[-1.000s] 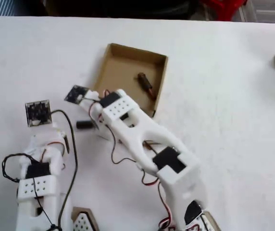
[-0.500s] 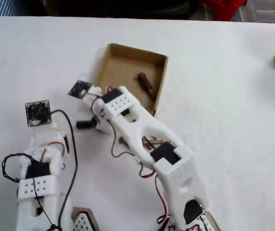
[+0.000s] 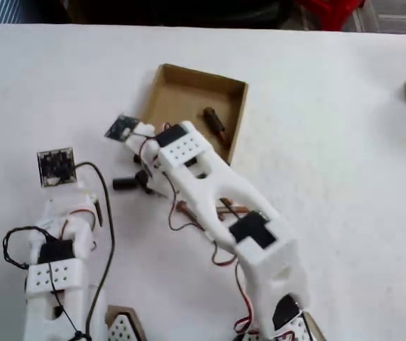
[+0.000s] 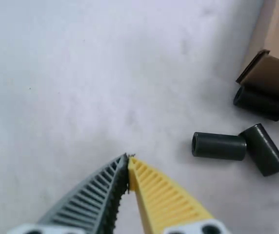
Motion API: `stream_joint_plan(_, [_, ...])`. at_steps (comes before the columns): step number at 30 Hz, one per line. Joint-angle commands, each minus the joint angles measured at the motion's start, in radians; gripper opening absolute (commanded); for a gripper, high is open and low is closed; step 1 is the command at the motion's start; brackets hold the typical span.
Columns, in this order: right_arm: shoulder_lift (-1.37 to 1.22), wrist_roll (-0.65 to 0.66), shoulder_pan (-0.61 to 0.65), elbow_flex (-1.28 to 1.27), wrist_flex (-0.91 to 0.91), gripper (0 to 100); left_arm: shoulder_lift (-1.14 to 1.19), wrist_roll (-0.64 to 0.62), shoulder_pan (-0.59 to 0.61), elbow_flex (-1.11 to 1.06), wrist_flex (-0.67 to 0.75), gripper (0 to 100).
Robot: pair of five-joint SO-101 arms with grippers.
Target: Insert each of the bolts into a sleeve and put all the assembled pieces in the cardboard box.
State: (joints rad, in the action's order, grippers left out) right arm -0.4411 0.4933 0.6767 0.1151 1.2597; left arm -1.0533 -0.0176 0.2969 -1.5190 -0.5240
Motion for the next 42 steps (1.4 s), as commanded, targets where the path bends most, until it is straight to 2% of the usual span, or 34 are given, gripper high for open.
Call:
stream_joint_plan(1, [0.265,0.0,-0.013,-0.12,0.038,1.8,-0.013,0.012,0.007,0.006,0.025,2])
stream_joint_plan(5, [0.453,0.0,-0.027,-0.281,0.038,1.8,-0.013,0.012,0.007,0.006,0.026,2])
stream_joint_plan(9, [0.595,-0.06,-0.093,-0.41,0.036,1.8,-0.013,0.003,0.001,0.006,0.029,2])
stream_joint_plan(14, [0.725,-0.077,-0.182,-0.572,0.035,1.8,-0.013,-0.097,-0.058,0.003,0.023,2])
stream_joint_plan(20, [0.837,-0.078,-0.311,-0.852,-0.17,1.8,-0.015,-0.109,-0.117,-0.011,0.002,2])
stream_joint_plan(24, [0.875,-0.078,-0.43,-0.941,-0.251,1.8,-0.015,-0.112,-0.239,0.003,-0.1,2])
stream_joint_plan(26, [0.874,-0.078,-0.469,-0.948,-0.266,1.8,-0.015,-0.163,-0.297,0.035,-0.152,2])
stream_joint_plan(29, [0.874,-0.078,-0.483,-0.948,-0.274,1.8,-0.008,-0.27,-0.366,0.118,-0.242,2])
stream_joint_plan(33, [0.874,-0.078,-0.483,-0.95,-0.288,1.8,-0.007,-0.288,-0.499,0.301,-0.413,2])
stream_joint_plan(36, [0.852,-0.106,-0.495,-0.95,-0.311,1.8,-0.007,-0.376,-0.627,0.411,-0.534,2])
stream_joint_plan(38, [0.831,-0.11,-0.503,-0.942,-0.315,1.8,-0.005,-0.413,-0.704,0.42,-0.534,2])
stream_joint_plan(42, [0.806,-0.11,-0.519,-0.925,-0.315,1.8,-0.005,-0.457,-0.794,0.347,-0.404,3])
